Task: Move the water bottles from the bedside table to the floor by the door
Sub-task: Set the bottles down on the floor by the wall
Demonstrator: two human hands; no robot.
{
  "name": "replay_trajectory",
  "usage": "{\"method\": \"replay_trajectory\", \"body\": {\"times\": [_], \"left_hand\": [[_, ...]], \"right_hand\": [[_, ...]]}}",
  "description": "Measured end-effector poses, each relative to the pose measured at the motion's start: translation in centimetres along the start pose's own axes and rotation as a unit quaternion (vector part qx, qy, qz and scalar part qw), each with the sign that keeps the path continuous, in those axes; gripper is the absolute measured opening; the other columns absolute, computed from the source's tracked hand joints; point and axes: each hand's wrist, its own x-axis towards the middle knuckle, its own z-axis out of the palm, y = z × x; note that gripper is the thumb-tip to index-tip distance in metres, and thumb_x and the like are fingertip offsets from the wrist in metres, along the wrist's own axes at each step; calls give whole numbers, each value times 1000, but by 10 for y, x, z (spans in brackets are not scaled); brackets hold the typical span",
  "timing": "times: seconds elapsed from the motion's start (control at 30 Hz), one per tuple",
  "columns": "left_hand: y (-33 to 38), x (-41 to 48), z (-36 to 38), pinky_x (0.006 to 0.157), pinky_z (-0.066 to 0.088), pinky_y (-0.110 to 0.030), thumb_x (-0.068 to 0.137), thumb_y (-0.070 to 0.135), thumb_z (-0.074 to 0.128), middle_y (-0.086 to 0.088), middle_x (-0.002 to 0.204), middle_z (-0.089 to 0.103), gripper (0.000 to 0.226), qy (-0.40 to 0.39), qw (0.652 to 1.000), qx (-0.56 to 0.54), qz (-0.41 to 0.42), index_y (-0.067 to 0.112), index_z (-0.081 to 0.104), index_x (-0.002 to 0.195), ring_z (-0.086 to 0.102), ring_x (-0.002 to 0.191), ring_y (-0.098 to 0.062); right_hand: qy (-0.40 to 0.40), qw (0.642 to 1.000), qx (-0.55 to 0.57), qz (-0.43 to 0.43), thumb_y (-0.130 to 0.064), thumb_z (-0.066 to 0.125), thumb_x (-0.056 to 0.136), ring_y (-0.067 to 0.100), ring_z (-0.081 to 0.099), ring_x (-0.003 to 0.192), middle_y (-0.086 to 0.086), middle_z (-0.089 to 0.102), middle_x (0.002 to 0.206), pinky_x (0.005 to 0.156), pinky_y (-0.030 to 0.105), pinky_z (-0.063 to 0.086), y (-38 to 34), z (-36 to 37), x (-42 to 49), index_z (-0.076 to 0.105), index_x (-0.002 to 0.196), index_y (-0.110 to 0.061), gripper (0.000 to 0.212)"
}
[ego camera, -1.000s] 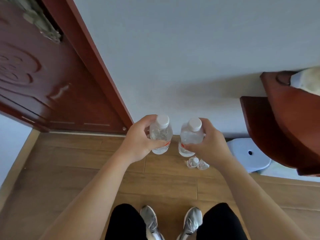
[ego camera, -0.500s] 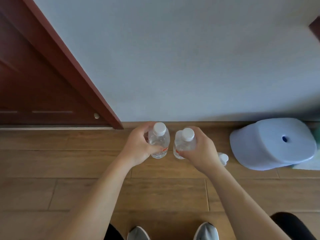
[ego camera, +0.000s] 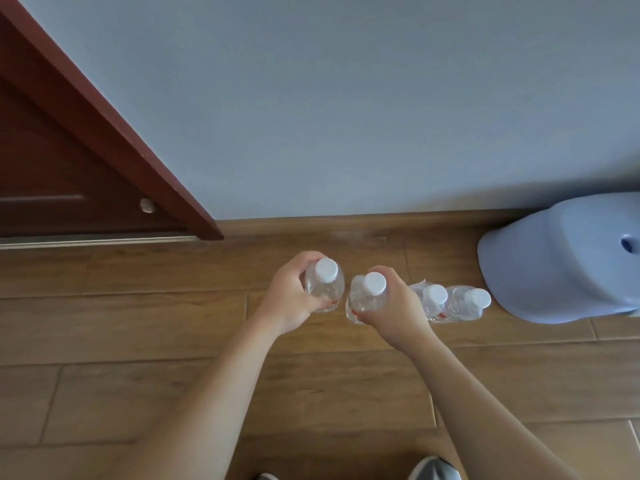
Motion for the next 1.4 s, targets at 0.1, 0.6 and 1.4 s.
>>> {"method": "replay_trajectory", "body": {"times": [0.1,0.6,1.4], "left_hand": [[-14,4,14,80,39,-5,64,4,89,21,112,60,66,1,1000,13,-3,35,59,113,55,106,2],[-55,8,50,81,49,-16,69,11,89,20,103,64,63,19,999,47,19,32,56,118,60,95,5],[-20,-21,18,112,30,-27,68,37,90,15,152,40,96,5,995,95,-38,34,37,147,35,140,-6]], "right_hand": [[-8,1000,-7,3,-17,80,68,10,55,94,-19,57,99,68,21,40,18,5,3,44,112,-41,62],[-16,1000,11,-21,-10,76,70,5,49,112,-15,53,122,86,16,36,64,30,3,51,126,-32,66],[-54,998,-14,-17,-10,75,69,8,37,130,-14,35,143,92,16,36,30,10,-23,31,145,-32,91]]}}
